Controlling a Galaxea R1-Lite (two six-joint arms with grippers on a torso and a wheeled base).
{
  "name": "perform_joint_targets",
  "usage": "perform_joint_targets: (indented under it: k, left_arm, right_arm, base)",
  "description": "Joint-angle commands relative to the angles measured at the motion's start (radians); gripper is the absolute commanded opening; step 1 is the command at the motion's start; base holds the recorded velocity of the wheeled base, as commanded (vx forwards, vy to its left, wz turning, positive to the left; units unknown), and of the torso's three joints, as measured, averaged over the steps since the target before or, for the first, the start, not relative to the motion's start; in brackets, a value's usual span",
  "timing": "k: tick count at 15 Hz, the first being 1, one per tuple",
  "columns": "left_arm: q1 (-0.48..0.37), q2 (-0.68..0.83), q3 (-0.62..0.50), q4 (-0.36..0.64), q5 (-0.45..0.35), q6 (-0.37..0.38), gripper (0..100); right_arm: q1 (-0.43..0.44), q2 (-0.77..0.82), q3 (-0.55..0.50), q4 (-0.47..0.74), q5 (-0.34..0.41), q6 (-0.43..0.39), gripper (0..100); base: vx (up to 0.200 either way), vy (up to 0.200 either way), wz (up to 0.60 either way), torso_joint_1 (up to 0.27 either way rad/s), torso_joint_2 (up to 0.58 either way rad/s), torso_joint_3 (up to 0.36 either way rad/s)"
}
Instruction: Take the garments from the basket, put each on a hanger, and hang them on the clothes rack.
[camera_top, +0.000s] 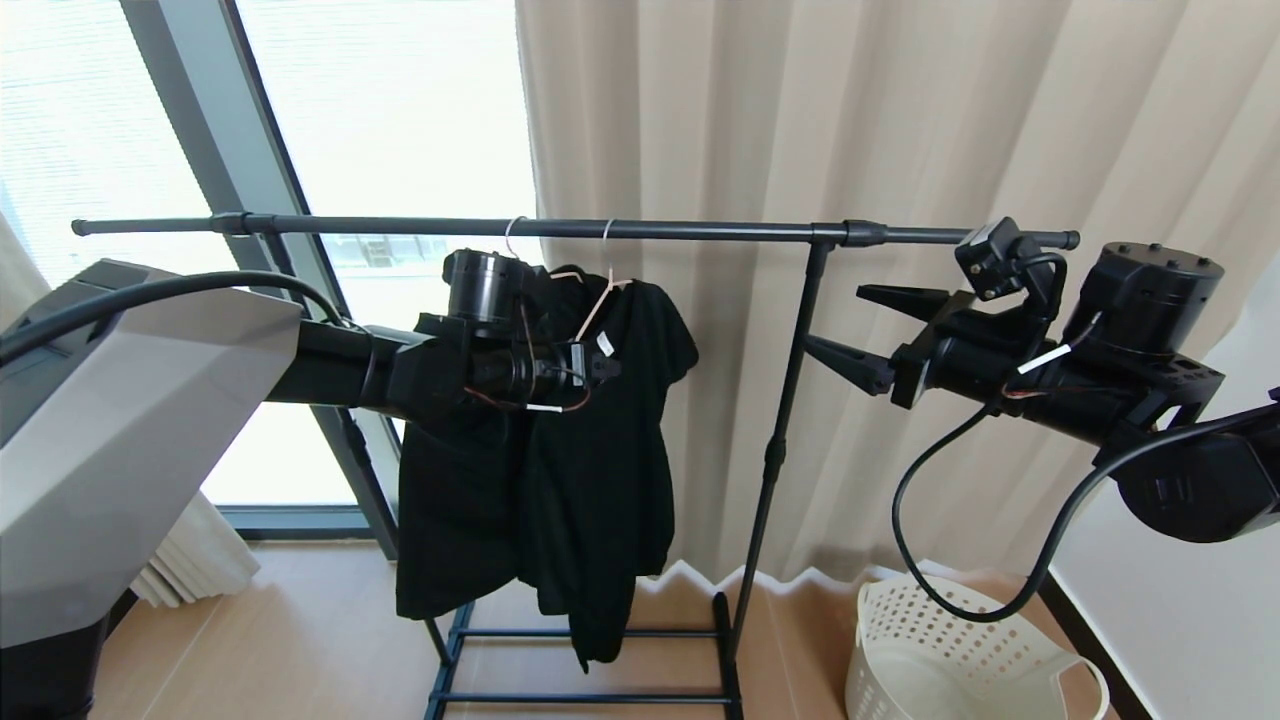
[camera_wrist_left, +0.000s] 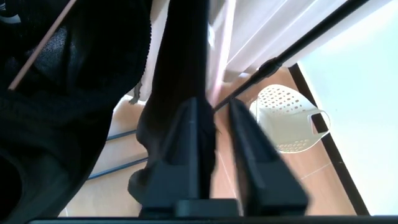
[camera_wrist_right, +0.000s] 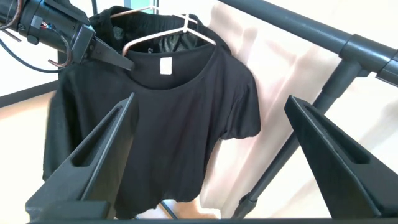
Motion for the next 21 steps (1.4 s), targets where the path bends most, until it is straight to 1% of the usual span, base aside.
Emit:
perform_joint_targets:
  k: [1, 3, 5, 6, 7, 8, 9, 12, 15, 16, 17, 18, 19, 21]
  left_arm:
    - [0.0, -0.032, 0.017, -0.001, 0.001, 0.0, 100]
    - [0.0, -0.067, 0.037, 0.001, 0.001, 0.0, 100]
    - [0.006, -0.15, 0.104, 0.001, 0.001, 0.001, 100]
    - [0.008, -0.207, 0.152, -0.001, 0.007, 0.001, 100]
    - [0.012, -0.271, 0.212, -0.004, 0.016, 0.003, 100]
    - [0.02, -0.34, 0.27, -0.004, 0.018, 0.007, 100]
    - [0.032, -0.411, 0.324, -0.004, 0.018, 0.009, 100]
    - [0.069, -0.607, 0.506, -0.005, 0.015, 0.017, 100]
    - [0.08, -0.739, 0.641, -0.007, 0.012, 0.033, 100]
    - [0.08, -0.756, 0.664, -0.007, 0.012, 0.033, 100]
    - [0.08, -0.814, 0.729, -0.011, 0.01, 0.033, 100]
    - [0.08, -0.837, 0.756, -0.016, 0.01, 0.033, 100]
    - [0.078, -0.885, 0.81, -0.025, 0.01, 0.035, 100]
    - [0.078, -0.961, 0.868, -0.025, 0.01, 0.037, 100]
  right_arm:
    - [0.0, 0.003, 0.0, 0.0, -0.001, -0.001, 100]
    - [0.0, -0.001, 0.0, 0.0, 0.001, -0.001, 100]
    - [0.0, -0.014, 0.021, -0.019, -0.002, -0.007, 100]
    - [0.0, -0.051, 0.071, -0.051, -0.005, -0.027, 100]
    - [0.0, -0.113, 0.133, -0.082, -0.007, -0.03, 100]
    - [0.0, -0.178, 0.187, -0.082, -0.016, -0.031, 100]
    - [-0.003, -0.234, 0.235, -0.079, -0.036, -0.031, 100]
    - [-0.029, -0.317, 0.347, -0.079, -0.117, -0.03, 100]
    - [-0.03, -0.418, 0.463, -0.076, -0.133, -0.028, 100]
    - [-0.03, -0.433, 0.479, -0.076, -0.143, -0.028, 100]
    - [-0.024, -0.467, 0.528, -0.077, -0.188, -0.028, 100]
    - [-0.021, -0.487, 0.551, -0.077, -0.2, -0.028, 100]
    - [-0.02, -0.528, 0.595, -0.077, -0.206, -0.028, 100]
    - [-0.02, -0.582, 0.644, -0.076, -0.206, -0.028, 100]
  base:
    - [0.0, 0.0, 0.0, 0.0, 0.0, 0.0]
    - [0.0, 0.0, 0.0, 0.0, 0.0, 0.0]
    - [0.0, 0.0, 0.0, 0.0, 0.0, 0.0]
    - [0.0, 0.0, 0.0, 0.0, 0.0, 0.0]
    - [0.0, 0.0, 0.0, 0.0, 0.0, 0.0]
    - [0.0, 0.0, 0.0, 0.0, 0.0, 0.0]
    - [0.0, 0.0, 0.0, 0.0, 0.0, 0.0]
    - [0.0, 0.0, 0.0, 0.0, 0.0, 0.0]
    - [0.0, 0.0, 0.0, 0.0, 0.0, 0.0]
    - [0.0, 0.0, 0.0, 0.0, 0.0, 0.0]
    - [0.0, 0.0, 0.0, 0.0, 0.0, 0.0]
    - [0.0, 0.0, 0.0, 0.0, 0.0, 0.0]
    - [0.0, 0.0, 0.0, 0.0, 0.0, 0.0]
    - [0.0, 0.0, 0.0, 0.0, 0.0, 0.0]
